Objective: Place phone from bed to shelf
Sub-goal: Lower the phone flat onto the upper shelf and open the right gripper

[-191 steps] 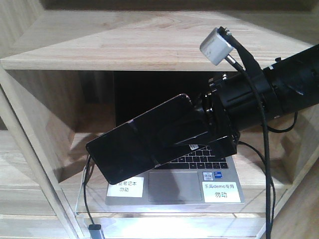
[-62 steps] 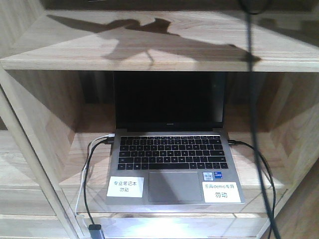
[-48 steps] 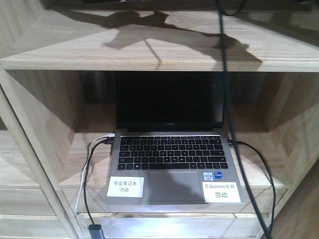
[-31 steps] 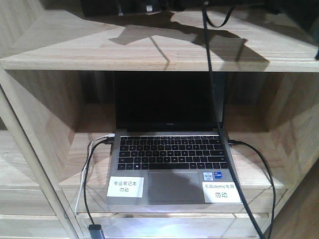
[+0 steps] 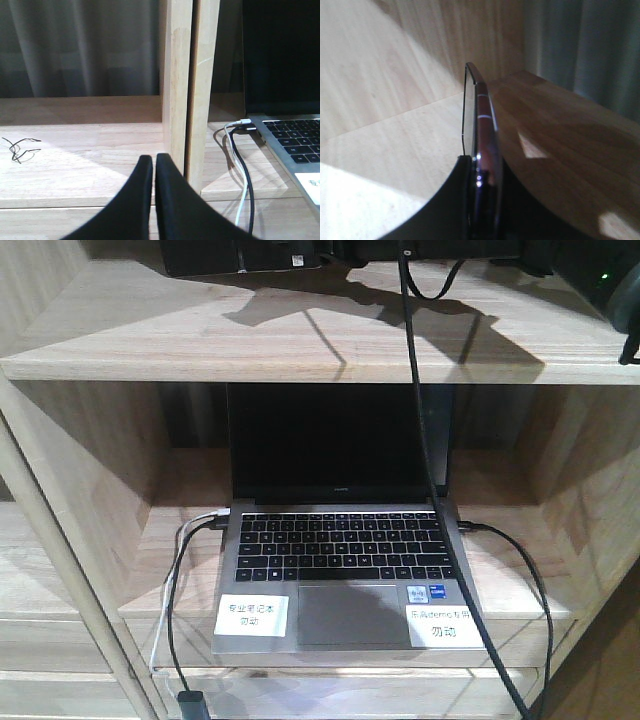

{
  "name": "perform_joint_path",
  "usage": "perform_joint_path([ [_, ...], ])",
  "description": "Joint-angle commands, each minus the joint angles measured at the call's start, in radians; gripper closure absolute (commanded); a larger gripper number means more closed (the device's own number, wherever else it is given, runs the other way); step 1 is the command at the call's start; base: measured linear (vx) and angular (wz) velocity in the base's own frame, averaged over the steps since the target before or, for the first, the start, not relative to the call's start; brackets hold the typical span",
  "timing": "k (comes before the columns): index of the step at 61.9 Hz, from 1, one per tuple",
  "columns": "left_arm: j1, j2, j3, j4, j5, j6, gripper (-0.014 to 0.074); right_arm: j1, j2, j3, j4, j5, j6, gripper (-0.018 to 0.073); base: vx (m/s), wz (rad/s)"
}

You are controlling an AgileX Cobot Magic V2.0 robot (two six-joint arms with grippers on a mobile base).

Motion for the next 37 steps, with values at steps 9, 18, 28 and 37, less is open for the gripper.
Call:
perform_joint_path([
  [9,-0.004,-0.006,0.002,-0.010,-0.074,-0.004,0.0596,-0.002,-0.051,-0.034,-0.008,-0.044,0.000,0.0379,0.00,0.00],
  [18,-0.004,-0.006,0.002,-0.010,-0.074,-0.004,0.0596,-0.002,-0.051,-0.034,-0.023,-0.048,0.007,0.0214,0.00,0.00],
  [28,-0.004,-0.006,0.002,-0.010,-0.074,-0.004,0.0596,-0.002,-0.051,-0.034,-0.048,-0.066,0.042,0.0052,0.00,0.00],
  [37,-0.004,-0.006,0.002,-0.010,-0.074,-0.004,0.0596,-0.002,-0.051,-0.034,-0.108,-0.067,0.070,-0.0003,0.00,0.00],
])
